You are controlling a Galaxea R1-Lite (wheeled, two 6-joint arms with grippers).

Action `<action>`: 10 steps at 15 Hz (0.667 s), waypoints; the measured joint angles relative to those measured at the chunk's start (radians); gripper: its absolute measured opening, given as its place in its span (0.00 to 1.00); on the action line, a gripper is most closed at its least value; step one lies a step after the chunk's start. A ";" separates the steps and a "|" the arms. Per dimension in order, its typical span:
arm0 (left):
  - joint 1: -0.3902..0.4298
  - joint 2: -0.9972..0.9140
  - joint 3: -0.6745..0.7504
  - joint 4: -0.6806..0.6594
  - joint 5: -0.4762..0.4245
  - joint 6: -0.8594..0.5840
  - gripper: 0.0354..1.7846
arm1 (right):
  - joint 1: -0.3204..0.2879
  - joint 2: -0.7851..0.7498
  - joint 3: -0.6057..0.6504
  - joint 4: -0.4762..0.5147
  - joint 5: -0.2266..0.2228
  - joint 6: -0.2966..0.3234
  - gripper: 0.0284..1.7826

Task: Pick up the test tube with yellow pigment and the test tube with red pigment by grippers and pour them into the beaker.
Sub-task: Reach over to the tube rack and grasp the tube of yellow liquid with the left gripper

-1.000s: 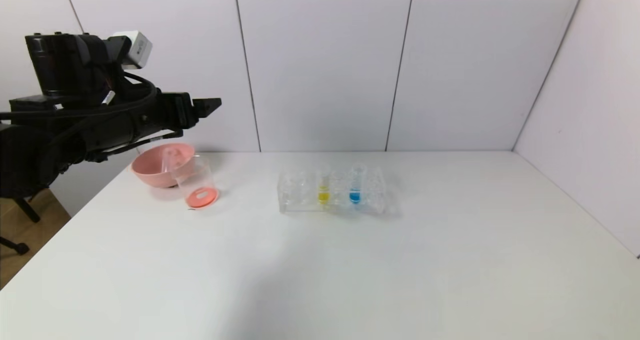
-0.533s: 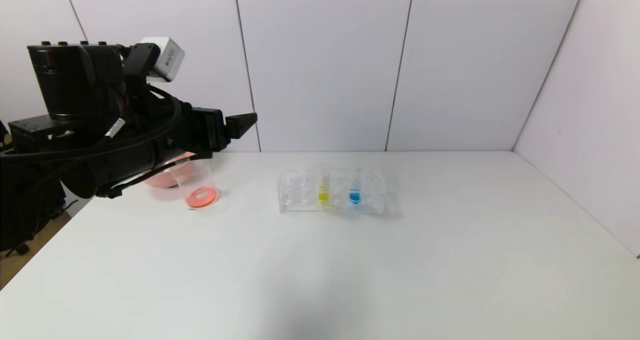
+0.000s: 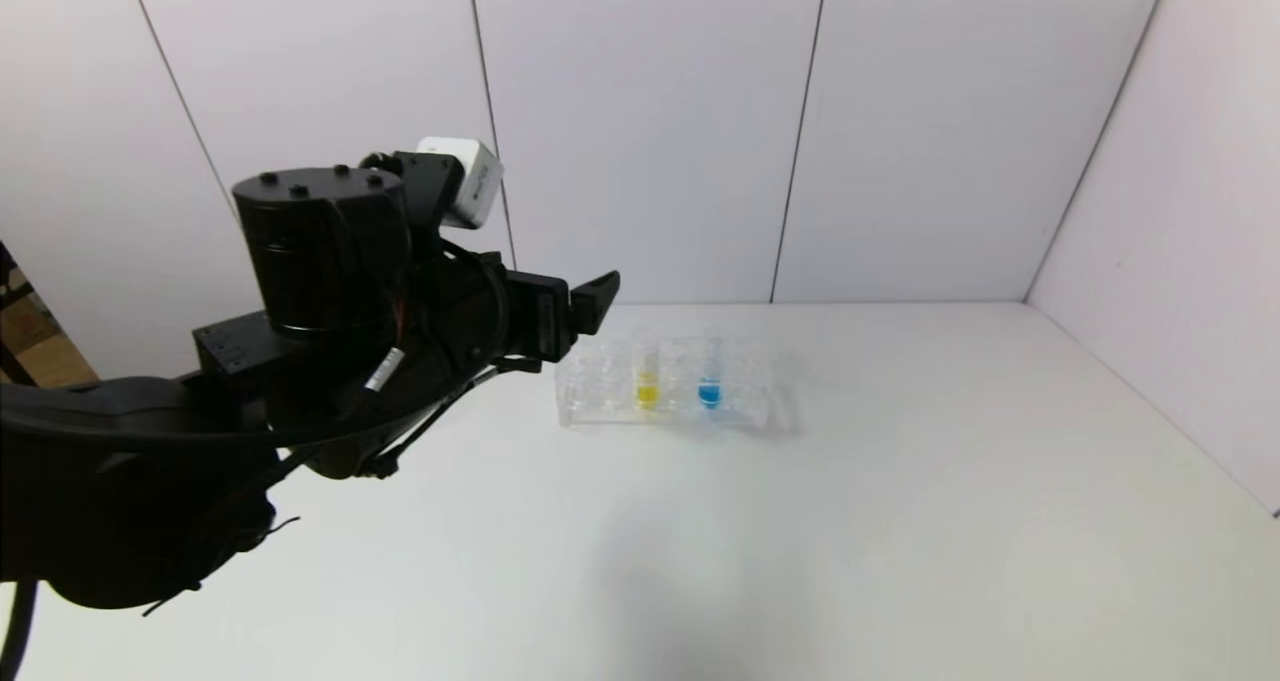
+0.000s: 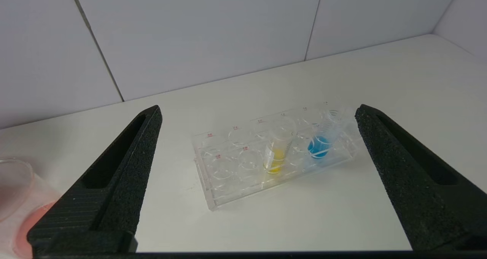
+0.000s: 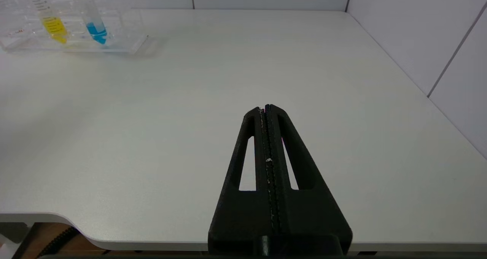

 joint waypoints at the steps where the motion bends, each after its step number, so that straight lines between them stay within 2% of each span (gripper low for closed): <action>1: -0.015 0.034 0.004 -0.051 0.016 0.002 1.00 | 0.000 0.000 0.000 0.000 0.000 0.000 0.05; 7: -0.082 0.237 -0.001 -0.276 0.109 0.023 1.00 | 0.000 0.000 0.000 0.000 0.000 0.000 0.05; 10: -0.088 0.310 -0.027 -0.300 0.135 0.024 1.00 | 0.000 0.000 0.000 0.000 0.000 0.000 0.05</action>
